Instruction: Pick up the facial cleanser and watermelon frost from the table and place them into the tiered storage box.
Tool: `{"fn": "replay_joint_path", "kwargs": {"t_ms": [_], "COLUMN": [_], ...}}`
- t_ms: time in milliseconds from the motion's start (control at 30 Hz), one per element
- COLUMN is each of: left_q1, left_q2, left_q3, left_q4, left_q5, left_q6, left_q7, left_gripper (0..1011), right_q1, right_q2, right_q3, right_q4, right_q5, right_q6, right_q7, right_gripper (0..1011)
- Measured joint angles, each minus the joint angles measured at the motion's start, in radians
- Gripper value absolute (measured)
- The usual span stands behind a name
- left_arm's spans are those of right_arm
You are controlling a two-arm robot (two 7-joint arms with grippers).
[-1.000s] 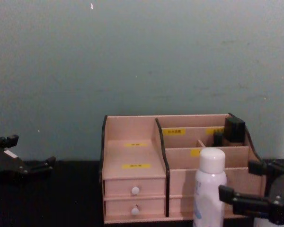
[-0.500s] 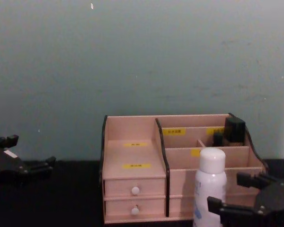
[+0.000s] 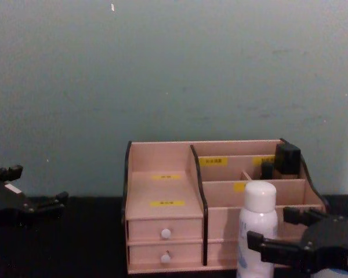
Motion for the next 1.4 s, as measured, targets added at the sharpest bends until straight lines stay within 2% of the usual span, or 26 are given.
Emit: {"fn": "replay_joint_path", "kwargs": {"t_ms": [833,1400], "left_q1": [0.000,0.000], "left_q2": [0.000,0.000], "left_q3": [0.000,0.000], "left_q4": [0.000,0.000], "left_q5": [0.000,0.000], "left_q6": [0.000,0.000], "left_q7": [0.000,0.000], "left_gripper": [1001,1001], "right_q1": [0.052,0.063], "right_q2": [-0.051,-0.062], "right_q3": [-0.013,-0.014], "right_q4": [0.083,0.101], "right_q5": [-0.007,-0.002], "right_q6": [0.007,0.016], "right_q7": [0.022,0.023], "right_gripper": [1000,1000]}}
